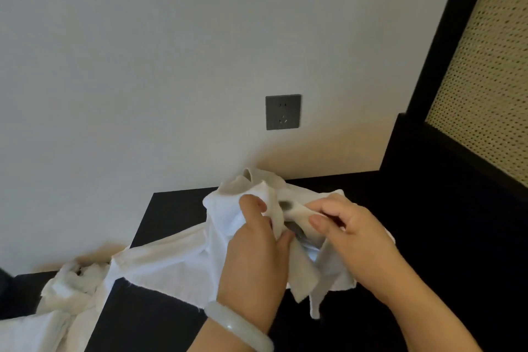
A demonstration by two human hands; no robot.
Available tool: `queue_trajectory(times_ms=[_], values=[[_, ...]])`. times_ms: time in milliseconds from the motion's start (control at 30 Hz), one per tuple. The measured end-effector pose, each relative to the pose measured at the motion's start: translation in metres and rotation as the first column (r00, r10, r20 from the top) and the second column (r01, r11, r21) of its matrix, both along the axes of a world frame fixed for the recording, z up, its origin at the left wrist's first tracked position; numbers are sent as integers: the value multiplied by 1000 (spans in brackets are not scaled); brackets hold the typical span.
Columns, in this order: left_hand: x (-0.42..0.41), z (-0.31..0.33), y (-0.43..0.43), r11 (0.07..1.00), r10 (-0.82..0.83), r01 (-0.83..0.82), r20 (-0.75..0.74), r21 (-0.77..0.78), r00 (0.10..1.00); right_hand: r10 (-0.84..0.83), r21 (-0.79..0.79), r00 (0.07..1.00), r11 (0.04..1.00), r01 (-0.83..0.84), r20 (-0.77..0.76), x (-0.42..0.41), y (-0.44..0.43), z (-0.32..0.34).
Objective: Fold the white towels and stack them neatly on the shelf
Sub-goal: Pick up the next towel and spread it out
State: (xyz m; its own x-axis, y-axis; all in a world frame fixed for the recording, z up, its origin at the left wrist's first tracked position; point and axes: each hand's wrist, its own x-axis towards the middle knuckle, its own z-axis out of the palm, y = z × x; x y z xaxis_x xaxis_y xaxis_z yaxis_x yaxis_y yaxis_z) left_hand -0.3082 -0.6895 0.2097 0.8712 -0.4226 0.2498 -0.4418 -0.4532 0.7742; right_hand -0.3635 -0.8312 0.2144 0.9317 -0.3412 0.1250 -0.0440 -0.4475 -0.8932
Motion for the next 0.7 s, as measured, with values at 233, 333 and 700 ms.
queue_trajectory(times_ms=[233, 333, 700], values=[[13, 0, -12, 959, -283, 276, -160, -68, 946, 2, 28, 998, 1000, -3, 55, -2, -4, -6], [20, -12, -13, 979, -174, 149, -195, -136, 965, -186, -199, 981, 961, 194, 59, 3, -6, -31], [48, -22, 18, 878, 35, -265, -500, -398, 865, -207, 36, 977, 977, 209, -52, -21, -31, -40]])
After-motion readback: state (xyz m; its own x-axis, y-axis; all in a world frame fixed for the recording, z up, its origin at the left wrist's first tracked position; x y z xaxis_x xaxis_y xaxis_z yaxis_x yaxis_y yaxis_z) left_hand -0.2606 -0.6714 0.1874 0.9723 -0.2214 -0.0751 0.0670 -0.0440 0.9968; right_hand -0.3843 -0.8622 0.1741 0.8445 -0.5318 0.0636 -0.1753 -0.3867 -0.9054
